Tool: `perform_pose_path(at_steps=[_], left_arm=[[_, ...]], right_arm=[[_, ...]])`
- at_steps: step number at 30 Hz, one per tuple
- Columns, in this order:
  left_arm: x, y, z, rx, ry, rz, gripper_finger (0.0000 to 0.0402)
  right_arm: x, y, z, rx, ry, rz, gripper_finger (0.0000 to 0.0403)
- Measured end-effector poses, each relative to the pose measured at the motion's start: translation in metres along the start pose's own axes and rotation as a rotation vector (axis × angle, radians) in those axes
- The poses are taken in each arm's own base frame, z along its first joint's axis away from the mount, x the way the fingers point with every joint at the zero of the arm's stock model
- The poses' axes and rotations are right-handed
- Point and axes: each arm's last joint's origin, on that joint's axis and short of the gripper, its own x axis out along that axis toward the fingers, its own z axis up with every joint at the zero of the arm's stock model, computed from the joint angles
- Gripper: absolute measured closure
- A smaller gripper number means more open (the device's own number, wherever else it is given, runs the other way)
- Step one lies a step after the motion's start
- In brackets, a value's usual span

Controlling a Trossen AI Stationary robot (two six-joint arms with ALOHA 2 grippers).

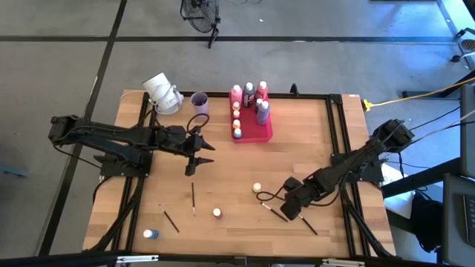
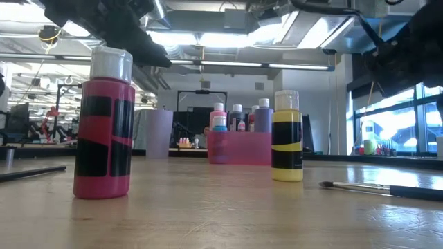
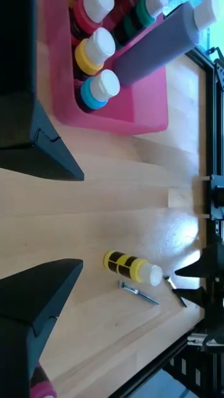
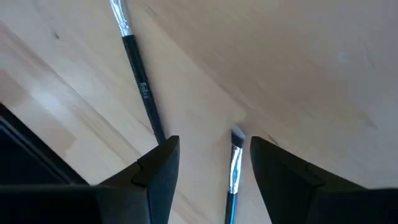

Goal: Pick & Place Paint Supplies
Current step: Put the black paint brush into the purple cup

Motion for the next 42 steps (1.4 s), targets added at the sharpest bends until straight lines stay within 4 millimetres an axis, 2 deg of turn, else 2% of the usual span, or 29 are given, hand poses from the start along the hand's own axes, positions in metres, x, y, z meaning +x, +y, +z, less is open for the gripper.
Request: perform_pose_path(at_steps=[4, 15, 26, 42], left_arm=[[0.0, 0.0, -0.001, 0.0, 0.013, 0.0, 0.019], [0.0, 0.0, -0.002, -0.001, 0.024, 0.002, 0.019], [0.0, 0.0, -0.002, -0.009, 0.023, 0.005, 0.019], [0.0, 0.0, -0.003, -0.009, 0.027, 0.005, 0.019]], right_arm=[[0.007, -0.006, -0.004, 0.015, 0.006, -0.056, 0.0202], [0.029, -0.003, -0.002, -0.003, 0.032, -0.103, 0.0202], [0.031, -0.006, -0.002, 0.116, 0.03, -0.138, 0.0202], [0.029, -0.015, -0.006, 0.138, 0.082, -0.237, 0.0202]])
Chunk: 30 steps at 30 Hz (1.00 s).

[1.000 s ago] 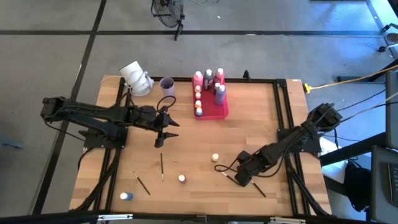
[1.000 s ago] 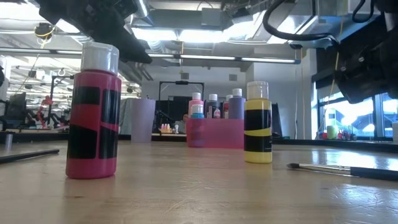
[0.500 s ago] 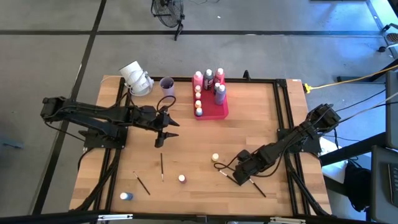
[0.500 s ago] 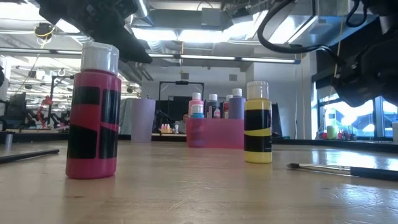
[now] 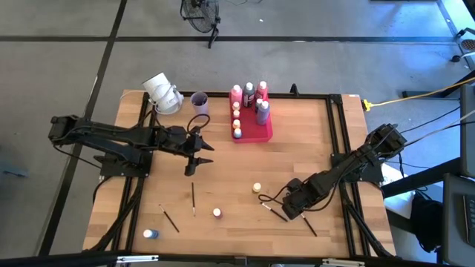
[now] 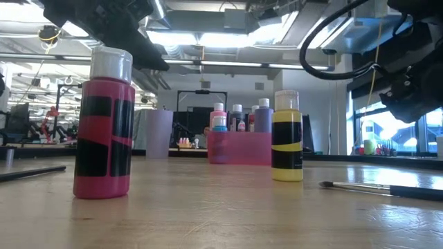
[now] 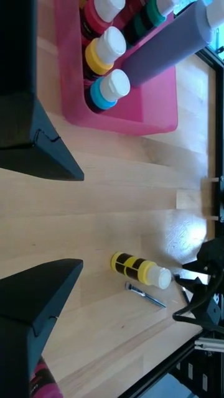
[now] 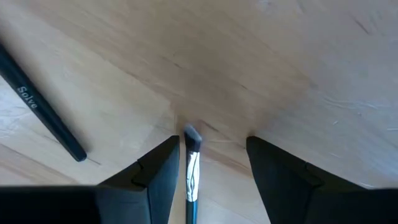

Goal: Pick & Place Paint Supplies
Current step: Put the black paint brush into the purple cup

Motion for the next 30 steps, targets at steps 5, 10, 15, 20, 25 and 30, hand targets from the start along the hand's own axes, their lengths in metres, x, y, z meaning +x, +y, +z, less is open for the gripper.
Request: perform_pose_path(at_steps=[5, 10, 15, 20, 25, 30], left_arm=[[0.0, 0.0, -0.0011, 0.0, 0.011, 0.0, 0.019], [0.0, 0.0, -0.0015, 0.0, 0.015, 0.0, 0.019], [0.0, 0.0, -0.002, -0.001, 0.02, -0.001, 0.019], [0.0, 0.0, -0.002, -0.009, 0.02, -0.001, 0.019], [0.0, 0.0, -0.002, -0.011, 0.02, -0.001, 0.019], [0.0, 0.0, -0.002, -0.011, 0.02, -0.002, 0.019]], right_arm=[[0.0, -0.0022, 0.0, 0.017, -0.002, -0.023, 0.0203], [0.0, -0.0046, 0.0001, 0.026, -0.01, -0.048, 0.0224], [0.0, -0.0057, 0.0001, 0.027, -0.013, -0.059, 0.026], [-0.0001, -0.0062, 0.0005, 0.028, -0.026, -0.064, 0.0288], [-0.0002, -0.0066, 0.001, 0.03, -0.031, -0.068, 0.0313], [-0.0002, -0.007, 0.001, 0.03, -0.033, -0.072, 0.034]])
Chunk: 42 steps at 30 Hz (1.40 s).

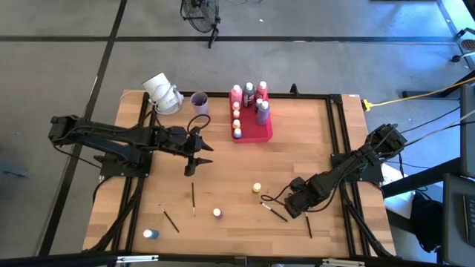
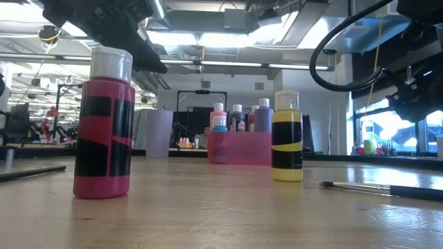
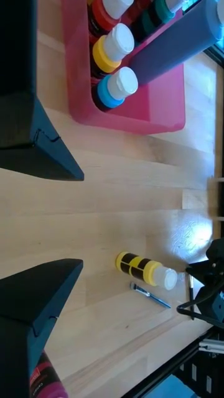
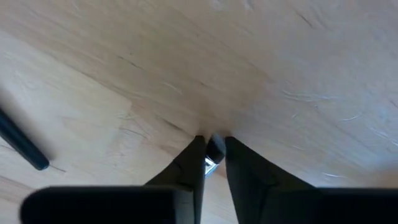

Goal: Pick & Place Paint Supplies
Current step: Put the black paint brush into the purple cup

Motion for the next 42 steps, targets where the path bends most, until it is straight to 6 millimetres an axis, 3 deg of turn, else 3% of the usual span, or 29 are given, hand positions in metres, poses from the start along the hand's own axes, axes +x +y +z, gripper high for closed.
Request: perform_pose_path(at_steps=[8, 17, 21, 27, 33, 38, 42], left_arm=[[0.0, 0.0, 0.0, -0.008, 0.0, -0.004, 0.019], [0.0, -0.001, 0.0, -0.01, 0.0, -0.013, 0.019], [0.0, -0.001, 0.0, -0.007, -0.001, -0.013, 0.019], [0.0, -0.001, 0.004, 0.026, -0.039, -0.016, 0.019], [0.0, -0.003, 0.01, 0.051, -0.099, -0.079, 0.019], [-0.002, -0.004, 0.021, 0.06, -0.221, -0.095, 0.019], [-0.004, -0.006, 0.034, 0.079, -0.366, -0.158, 0.019]], right_arm=[[0.0, 0.0, 0.0, 0.0, 0.007, 0.004, 0.0394], [-0.001, 0.001, 0.0, 0.013, 0.006, 0.005, 0.0401], [-0.014, 0.009, 0.0, -0.008, -0.063, -0.044, 0.0401], [-0.065, 0.021, 0.0, -0.021, -0.146, -0.146, 0.0402], [-0.128, 0.039, -0.001, -0.106, -0.328, -0.113, 0.0402], [-0.182, 0.056, -0.008, -0.288, -0.633, 0.005, 0.0403], [-0.213, 0.069, -0.01, -0.451, -0.929, 0.047, 0.0403]])
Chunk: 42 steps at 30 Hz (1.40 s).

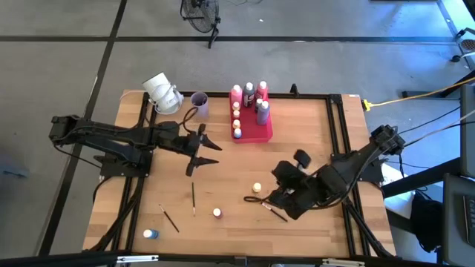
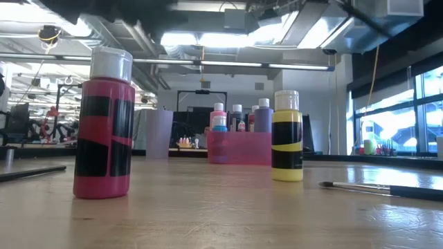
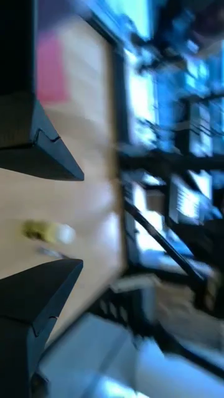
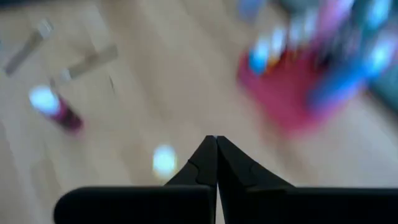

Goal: Pick & Place Paint Supplies
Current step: Put the black paint brush into the purple cup

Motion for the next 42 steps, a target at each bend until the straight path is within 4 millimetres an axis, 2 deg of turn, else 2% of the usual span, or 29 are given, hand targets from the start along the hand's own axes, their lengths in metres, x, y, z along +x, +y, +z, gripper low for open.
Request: perform_pose_path(at_steps=[7, 13, 18, 25, 34, 42], left_arm=[[0.015, -0.01, 0.011, 0.074, -0.196, -0.125, 0.019], [0.04, -0.019, 0.001, 0.156, -0.264, -0.161, 0.019], [0.057, -0.02, -0.013, 0.169, -0.261, -0.139, 0.019], [0.069, -0.016, -0.023, 0.153, -0.27, -0.051, 0.019], [0.072, -0.016, -0.026, 0.162, -0.275, -0.055, 0.019], [0.072, -0.017, -0.026, 0.178, -0.277, -0.1, 0.019]], right_arm=[[-0.003, 0.019, 0.026, -0.232, -0.337, -0.015, 0.0403], [0.01, 0.034, 0.033, -0.377, -0.483, -0.019, 0.0403], [0.026, 0.036, 0.035, -0.409, -0.503, 0.056, 0.0403], [0.041, 0.034, 0.042, -0.434, -0.535, 0.121, 0.0403], [0.06, 0.023, 0.054, -0.434, -0.515, 0.183, 0.0403], [0.076, 0.026, 0.057, -0.464, -0.512, 0.176, 0.0403]])
